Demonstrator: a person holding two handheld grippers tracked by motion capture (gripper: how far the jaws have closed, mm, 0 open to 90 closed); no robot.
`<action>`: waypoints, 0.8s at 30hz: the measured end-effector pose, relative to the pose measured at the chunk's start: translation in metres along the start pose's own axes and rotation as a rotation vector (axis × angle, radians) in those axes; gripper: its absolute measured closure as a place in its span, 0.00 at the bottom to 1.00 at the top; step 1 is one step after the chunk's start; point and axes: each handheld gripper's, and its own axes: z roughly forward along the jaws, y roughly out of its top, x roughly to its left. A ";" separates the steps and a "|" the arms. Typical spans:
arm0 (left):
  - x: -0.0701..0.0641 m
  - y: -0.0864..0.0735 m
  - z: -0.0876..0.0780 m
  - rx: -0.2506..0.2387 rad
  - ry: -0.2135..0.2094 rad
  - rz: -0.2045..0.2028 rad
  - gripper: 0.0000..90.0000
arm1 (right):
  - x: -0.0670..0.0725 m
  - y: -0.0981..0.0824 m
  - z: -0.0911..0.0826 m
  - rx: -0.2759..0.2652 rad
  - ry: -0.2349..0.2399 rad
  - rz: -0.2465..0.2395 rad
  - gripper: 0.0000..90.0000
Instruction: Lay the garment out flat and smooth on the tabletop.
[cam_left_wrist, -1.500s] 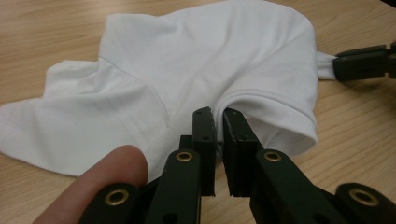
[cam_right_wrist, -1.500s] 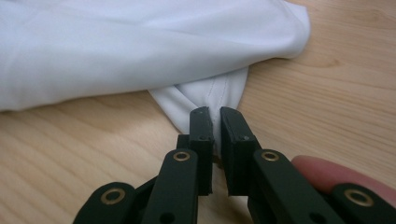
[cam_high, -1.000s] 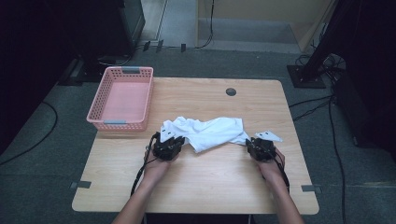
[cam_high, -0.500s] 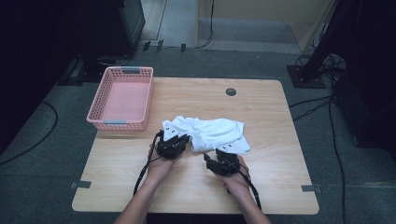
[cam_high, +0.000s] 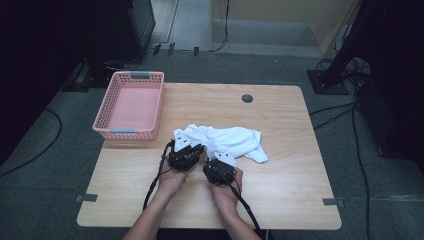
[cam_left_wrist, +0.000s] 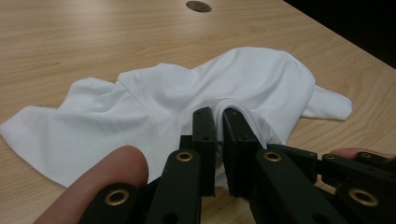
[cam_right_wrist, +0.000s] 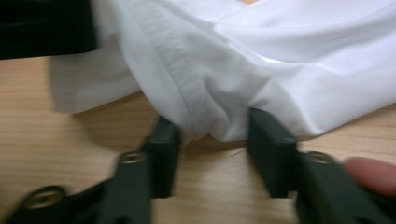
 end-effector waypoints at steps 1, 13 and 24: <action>0.001 0.000 -0.001 -0.001 -0.001 -0.001 0.96 | -0.003 0.000 0.001 0.001 0.005 0.004 0.78; -0.007 0.004 -0.011 -0.040 -0.037 0.048 0.96 | -0.052 0.026 -0.038 -0.194 -0.025 -0.221 1.00; -0.061 0.058 -0.089 -0.260 -0.244 0.133 0.96 | -0.068 0.097 -0.159 -0.409 0.120 -0.379 1.00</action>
